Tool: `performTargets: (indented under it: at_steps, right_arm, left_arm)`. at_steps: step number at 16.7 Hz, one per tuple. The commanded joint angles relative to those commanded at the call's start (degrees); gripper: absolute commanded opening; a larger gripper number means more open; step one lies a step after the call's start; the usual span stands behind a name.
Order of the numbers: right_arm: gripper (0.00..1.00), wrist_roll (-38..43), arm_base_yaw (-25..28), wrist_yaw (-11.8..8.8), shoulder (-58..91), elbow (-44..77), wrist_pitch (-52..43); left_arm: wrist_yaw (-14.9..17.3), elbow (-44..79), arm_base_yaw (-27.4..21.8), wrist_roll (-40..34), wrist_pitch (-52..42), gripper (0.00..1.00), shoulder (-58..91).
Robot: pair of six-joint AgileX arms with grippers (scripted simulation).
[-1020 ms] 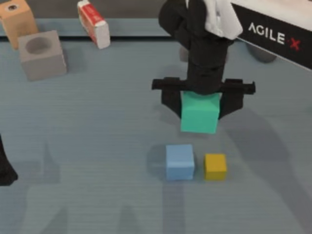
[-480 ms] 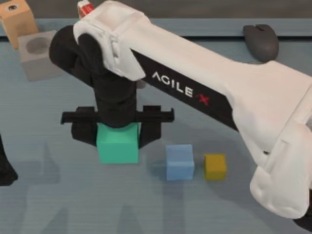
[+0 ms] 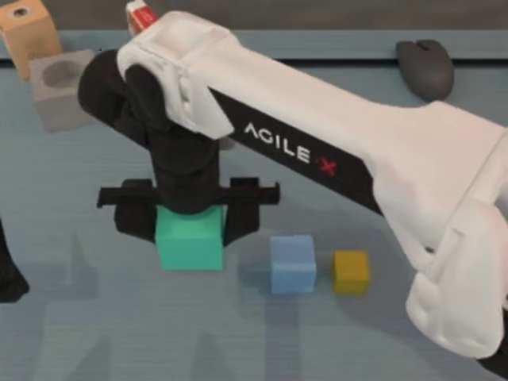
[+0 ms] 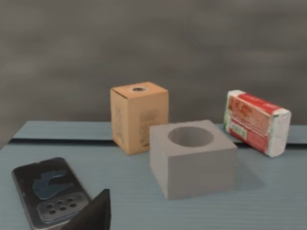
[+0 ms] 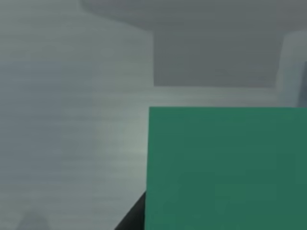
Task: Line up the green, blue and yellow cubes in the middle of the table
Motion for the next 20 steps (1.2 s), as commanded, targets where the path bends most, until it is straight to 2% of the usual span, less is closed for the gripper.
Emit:
performTargets:
  at_steps: [7,12,20]
  right_arm:
    - [0.0,0.1,0.3,0.1,-1.0,-15.3,13.9]
    - [0.0,0.1,0.3,0.1,-1.0,-16.2,14.7]
    - [0.6,0.1,0.3,0.1,-1.0,-16.2,14.7]
  left_arm:
    - [0.0,0.0,0.0,0.0,0.0,1.0,0.0]
    - [0.0,0.0,0.0,0.0,0.0,1.0,0.0]
    - [0.0,0.0,0.0,0.0,0.0,1.0,0.0]
